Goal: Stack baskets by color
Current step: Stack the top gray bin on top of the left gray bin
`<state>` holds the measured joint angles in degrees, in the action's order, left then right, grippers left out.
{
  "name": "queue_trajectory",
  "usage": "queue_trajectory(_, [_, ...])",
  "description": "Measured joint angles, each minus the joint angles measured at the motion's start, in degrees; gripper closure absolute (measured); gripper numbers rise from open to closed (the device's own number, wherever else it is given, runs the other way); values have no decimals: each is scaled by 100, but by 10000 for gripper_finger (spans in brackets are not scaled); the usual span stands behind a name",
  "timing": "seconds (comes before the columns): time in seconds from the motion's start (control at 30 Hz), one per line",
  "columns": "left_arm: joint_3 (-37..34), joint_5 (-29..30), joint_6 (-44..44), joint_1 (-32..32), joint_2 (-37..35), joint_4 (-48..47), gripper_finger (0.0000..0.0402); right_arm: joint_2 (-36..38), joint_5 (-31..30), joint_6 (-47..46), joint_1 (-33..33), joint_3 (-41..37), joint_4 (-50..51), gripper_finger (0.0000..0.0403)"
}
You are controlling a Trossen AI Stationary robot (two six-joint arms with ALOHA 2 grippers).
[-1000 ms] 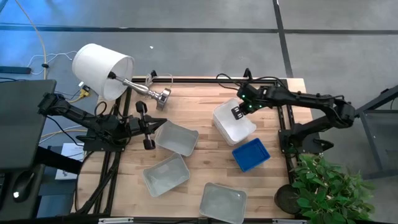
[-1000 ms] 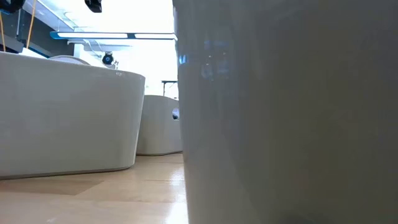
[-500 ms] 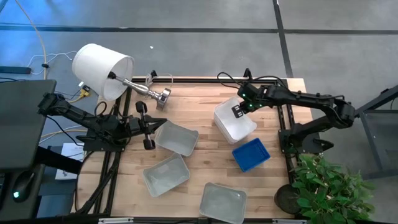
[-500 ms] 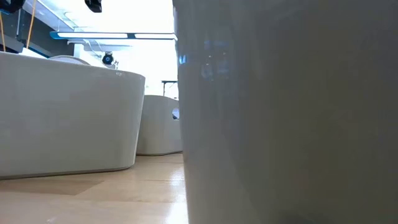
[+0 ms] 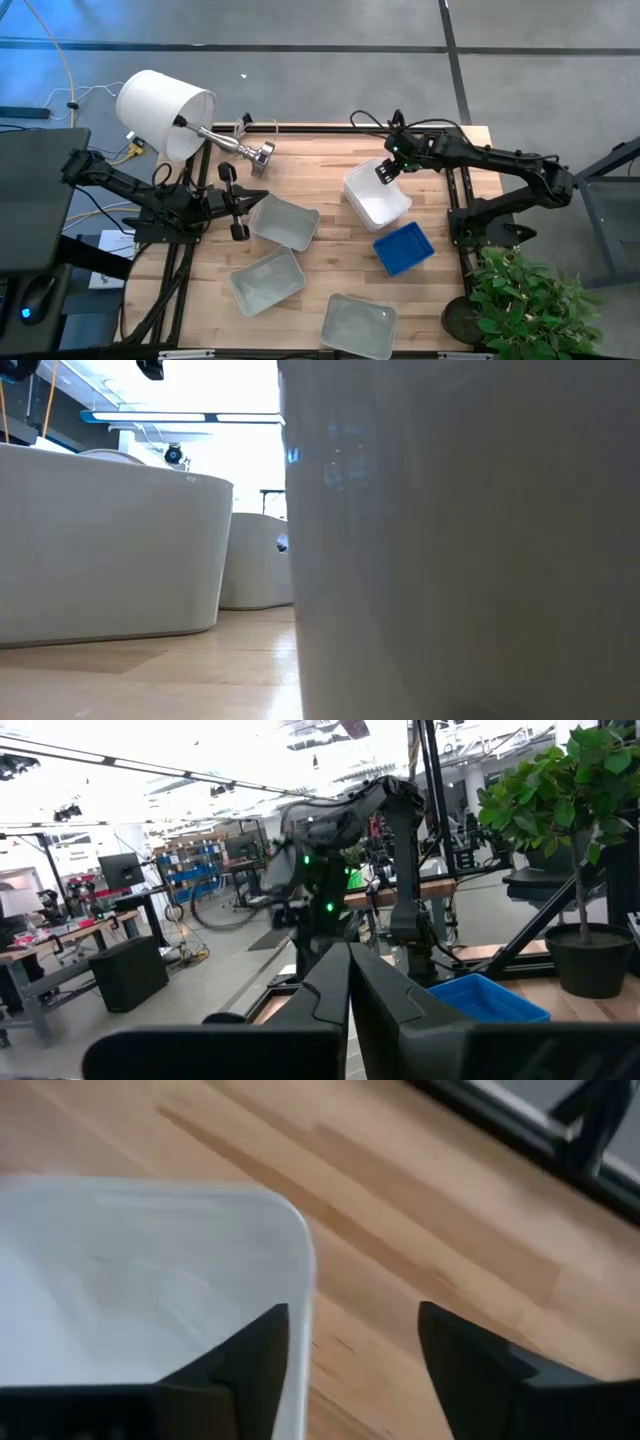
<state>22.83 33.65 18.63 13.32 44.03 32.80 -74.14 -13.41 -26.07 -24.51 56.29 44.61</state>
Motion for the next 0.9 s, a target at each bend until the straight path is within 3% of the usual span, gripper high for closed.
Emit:
queue_trajectory(0.1, [0, 0, 0, 2, -1, -4, 401, 182, 160, 7, 60, 107, -48, 174])
queue_trajectory(0.27, [0, 0, 0, 0, -2, -6, 401, 494, 161, 61, 706, 99, -496, 173])
queue_trajectory(0.53, [0, 2, -31, 2, 0, -43, 401, 499, -1181, 521, 2397, -927, -3653, 200])
queue_trajectory(0.7, [0, 2, -44, 1, -2, -40, 401, 301, -1998, 434, 2822, -1952, -5630, 272])
queue_trajectory(0.83, [0, 2, -44, 2, -2, -39, 401, 142, -1983, 303, 2837, -2276, -6038, 374])
queue_trajectory(0.9, [0, 2, -44, 0, -2, -39, 401, 48, -1864, 312, 2828, -2275, -6036, 392])
